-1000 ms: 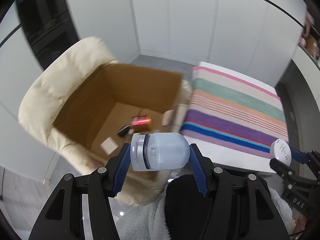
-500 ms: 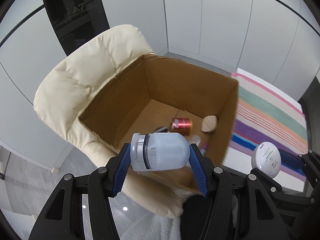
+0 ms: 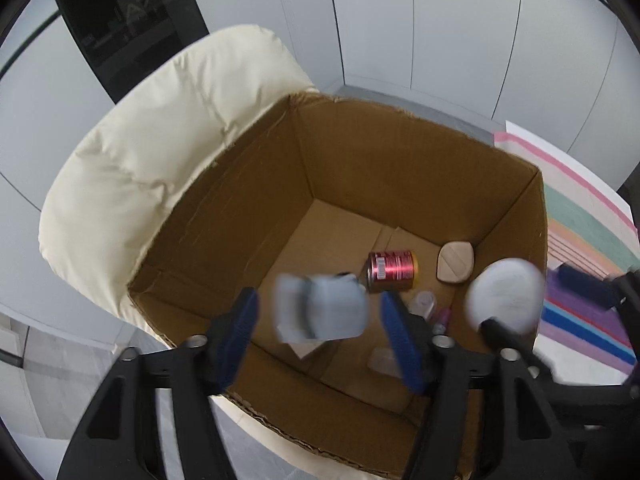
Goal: Organize objects
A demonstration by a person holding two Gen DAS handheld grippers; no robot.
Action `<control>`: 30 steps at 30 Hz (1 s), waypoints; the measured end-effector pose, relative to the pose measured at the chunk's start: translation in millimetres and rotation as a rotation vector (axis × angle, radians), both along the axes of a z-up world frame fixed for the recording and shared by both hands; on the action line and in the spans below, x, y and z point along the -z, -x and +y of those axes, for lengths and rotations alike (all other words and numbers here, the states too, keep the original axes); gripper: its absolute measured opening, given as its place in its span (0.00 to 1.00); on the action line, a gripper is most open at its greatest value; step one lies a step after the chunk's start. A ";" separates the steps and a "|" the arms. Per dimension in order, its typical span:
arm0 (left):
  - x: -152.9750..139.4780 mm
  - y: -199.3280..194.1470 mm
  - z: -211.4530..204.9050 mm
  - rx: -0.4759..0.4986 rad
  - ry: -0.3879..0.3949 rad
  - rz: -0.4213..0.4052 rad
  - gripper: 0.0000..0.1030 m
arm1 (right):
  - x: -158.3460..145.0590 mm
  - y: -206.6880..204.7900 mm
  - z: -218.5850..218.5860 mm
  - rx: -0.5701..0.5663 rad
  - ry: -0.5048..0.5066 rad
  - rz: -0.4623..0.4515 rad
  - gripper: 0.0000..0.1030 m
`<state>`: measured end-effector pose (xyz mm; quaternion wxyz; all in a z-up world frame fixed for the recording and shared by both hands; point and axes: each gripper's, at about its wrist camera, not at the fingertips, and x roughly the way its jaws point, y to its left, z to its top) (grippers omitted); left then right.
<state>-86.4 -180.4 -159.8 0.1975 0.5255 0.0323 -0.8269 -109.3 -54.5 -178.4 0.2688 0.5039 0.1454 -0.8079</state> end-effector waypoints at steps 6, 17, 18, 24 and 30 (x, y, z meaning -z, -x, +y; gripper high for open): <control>-8.8 -4.1 -11.7 -0.038 -0.058 0.029 0.92 | -4.8 8.2 18.0 0.089 0.055 -0.022 0.96; -54.5 -19.7 21.8 0.128 -0.084 0.042 0.92 | -53.9 -12.7 86.6 0.371 0.034 -0.006 0.96; -62.4 -23.1 28.8 0.157 -0.074 0.044 0.92 | -61.4 -17.3 94.0 0.405 0.024 0.009 0.96; -112.3 -44.2 74.5 0.341 -0.168 -0.026 0.92 | -117.1 -64.7 136.2 0.539 0.023 0.081 0.96; -154.4 -70.5 124.2 0.441 -0.022 -0.016 0.93 | -151.1 -105.0 179.2 0.683 0.093 -0.017 0.95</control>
